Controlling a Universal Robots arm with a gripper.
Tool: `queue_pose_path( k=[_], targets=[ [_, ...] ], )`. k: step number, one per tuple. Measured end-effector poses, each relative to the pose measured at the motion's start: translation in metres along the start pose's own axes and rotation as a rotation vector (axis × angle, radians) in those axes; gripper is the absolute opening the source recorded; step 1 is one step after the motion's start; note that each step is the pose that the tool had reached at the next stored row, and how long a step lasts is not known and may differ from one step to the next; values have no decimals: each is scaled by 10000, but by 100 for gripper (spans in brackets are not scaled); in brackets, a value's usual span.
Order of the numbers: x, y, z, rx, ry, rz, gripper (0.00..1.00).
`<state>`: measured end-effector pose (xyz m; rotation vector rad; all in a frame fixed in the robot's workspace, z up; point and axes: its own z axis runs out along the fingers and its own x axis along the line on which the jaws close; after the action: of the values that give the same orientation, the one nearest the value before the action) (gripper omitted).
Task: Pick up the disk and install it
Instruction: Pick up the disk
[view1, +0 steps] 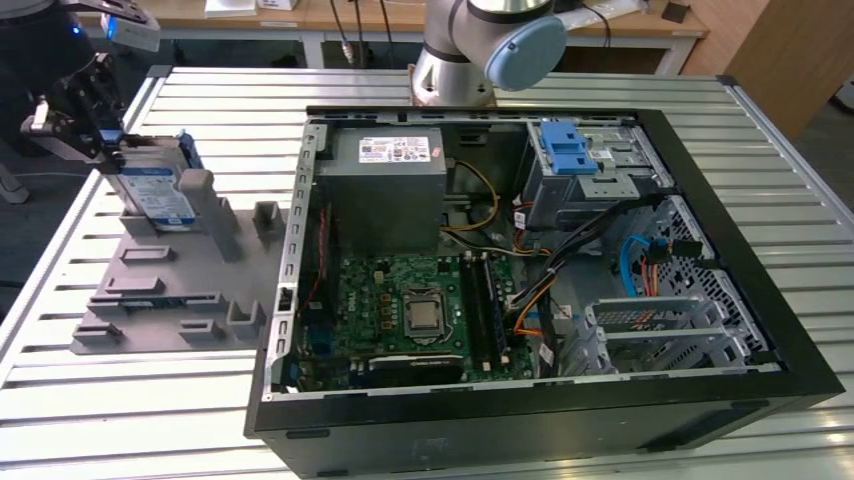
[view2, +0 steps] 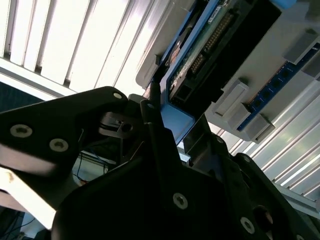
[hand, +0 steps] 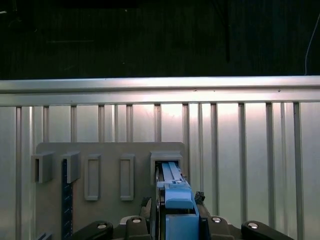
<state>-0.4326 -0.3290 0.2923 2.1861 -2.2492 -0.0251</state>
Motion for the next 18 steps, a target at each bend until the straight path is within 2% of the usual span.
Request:
queue_pose_path(
  k=[5,6,7,12,18],
  targets=[
    [0,0,0,0,0,9,44],
    [0,0,0,-1,1,10,43],
    [0,0,0,-1,1,10,36],
    [0,0,-3,-1,0,11,36],
    [-1,1,-92,1,0,11,36]
  ],
)
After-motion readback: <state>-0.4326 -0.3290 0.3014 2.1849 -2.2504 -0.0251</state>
